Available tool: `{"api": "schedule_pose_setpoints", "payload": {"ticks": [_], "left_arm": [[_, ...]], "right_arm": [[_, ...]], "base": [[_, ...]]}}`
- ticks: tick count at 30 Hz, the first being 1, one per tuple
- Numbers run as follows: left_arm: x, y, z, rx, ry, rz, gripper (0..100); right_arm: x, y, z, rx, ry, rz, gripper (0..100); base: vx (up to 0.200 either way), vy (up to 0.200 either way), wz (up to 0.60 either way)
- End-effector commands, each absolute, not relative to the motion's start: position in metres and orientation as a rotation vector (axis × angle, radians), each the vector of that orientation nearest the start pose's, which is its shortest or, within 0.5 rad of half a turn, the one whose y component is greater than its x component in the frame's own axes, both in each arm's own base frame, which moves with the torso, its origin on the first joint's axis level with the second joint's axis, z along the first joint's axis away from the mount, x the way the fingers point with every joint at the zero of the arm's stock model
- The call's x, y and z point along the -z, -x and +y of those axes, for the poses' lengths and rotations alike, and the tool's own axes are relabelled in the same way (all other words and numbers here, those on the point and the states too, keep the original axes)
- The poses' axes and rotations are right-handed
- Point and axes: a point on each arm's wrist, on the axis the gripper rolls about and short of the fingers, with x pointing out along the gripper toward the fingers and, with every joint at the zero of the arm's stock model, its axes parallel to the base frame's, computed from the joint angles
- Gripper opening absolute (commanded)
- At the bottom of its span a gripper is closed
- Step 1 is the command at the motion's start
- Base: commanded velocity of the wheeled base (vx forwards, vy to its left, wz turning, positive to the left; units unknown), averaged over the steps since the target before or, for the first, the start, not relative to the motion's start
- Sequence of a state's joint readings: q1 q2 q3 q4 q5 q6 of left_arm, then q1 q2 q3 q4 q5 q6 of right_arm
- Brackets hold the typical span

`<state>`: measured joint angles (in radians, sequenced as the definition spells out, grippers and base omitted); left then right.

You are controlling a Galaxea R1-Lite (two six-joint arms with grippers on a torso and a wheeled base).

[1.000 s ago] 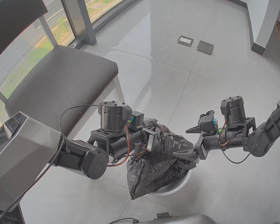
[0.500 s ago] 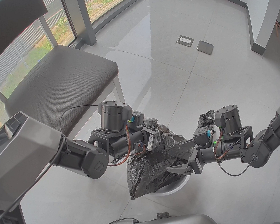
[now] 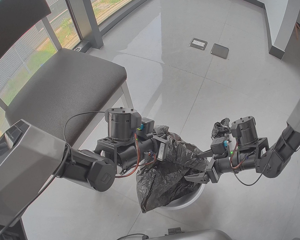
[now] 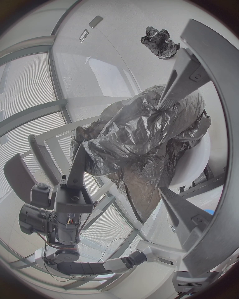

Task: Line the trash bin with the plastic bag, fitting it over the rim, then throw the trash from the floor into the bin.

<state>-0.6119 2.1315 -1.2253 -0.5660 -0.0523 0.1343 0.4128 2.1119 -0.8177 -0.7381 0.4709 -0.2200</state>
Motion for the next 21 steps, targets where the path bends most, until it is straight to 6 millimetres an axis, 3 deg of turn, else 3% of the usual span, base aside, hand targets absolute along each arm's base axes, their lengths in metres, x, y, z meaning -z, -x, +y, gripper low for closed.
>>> {"api": "schedule_pose_setpoints", "payload": {"ticks": [1,18,19,21], "left_arm": [[-0.129,-0.346,-0.244,0.680,-0.223,0.289,0],[-0.130,-0.347,-0.245,0.679,-0.219,0.281,0],[-0.131,-0.347,-0.246,0.681,-0.219,0.279,0],[-0.132,-0.347,-0.246,0.681,-0.218,0.276,0]], "right_arm": [[-0.052,-0.328,0.151,-0.911,0.181,0.490,100],[-0.037,-0.329,0.161,-0.936,0.193,0.511,100],[-0.037,-0.330,0.161,-0.936,0.194,0.510,0],[-0.037,-0.331,0.162,-0.936,0.193,0.505,0]], "base": [[0.000,0.000,0.00],[0.000,0.000,0.00],[0.000,0.000,0.00],[0.000,0.000,0.00]]}}
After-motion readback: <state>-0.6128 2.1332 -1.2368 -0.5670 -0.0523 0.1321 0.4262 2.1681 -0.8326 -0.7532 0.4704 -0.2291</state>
